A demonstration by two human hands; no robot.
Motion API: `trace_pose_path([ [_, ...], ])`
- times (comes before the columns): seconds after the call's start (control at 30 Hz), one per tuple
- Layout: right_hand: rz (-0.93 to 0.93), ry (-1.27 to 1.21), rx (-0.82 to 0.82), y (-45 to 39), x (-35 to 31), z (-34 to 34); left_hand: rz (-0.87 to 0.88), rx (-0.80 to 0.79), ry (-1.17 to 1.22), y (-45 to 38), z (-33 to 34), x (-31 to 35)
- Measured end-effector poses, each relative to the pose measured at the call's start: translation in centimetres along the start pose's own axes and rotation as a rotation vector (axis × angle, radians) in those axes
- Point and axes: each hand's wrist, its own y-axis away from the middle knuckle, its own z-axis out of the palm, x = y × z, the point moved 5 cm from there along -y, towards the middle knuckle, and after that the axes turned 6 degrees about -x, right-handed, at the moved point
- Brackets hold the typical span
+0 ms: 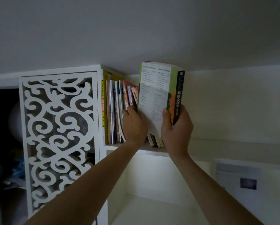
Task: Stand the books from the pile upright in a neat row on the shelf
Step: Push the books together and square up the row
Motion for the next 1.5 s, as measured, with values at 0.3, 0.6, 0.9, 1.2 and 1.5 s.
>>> trace_pose_path([
  [0.3,-0.012,0.15,0.217,-0.2,1.2,-6.1,0.573,0.041,-0.405,2.1,3.1,1.9],
  [0.6,-0.099,0.197,0.185,0.3,1.7,-7.2,0.525,0.027,-0.85,3.5,7.5,1.1],
  [0.9,0.003,0.196,0.203,0.1,3.2,-7.1,0.24,0.109,-0.26,8.6,11.2,2.5],
  [1.2,-0.026,0.223,0.194,-0.1,3.5,-7.1,0.209,0.07,-0.227,8.2,12.0,3.3],
  [1.5,-0.004,0.146,0.046,-1.5,4.4,-6.8,0.197,-0.187,0.18,6.1,12.0,2.1],
])
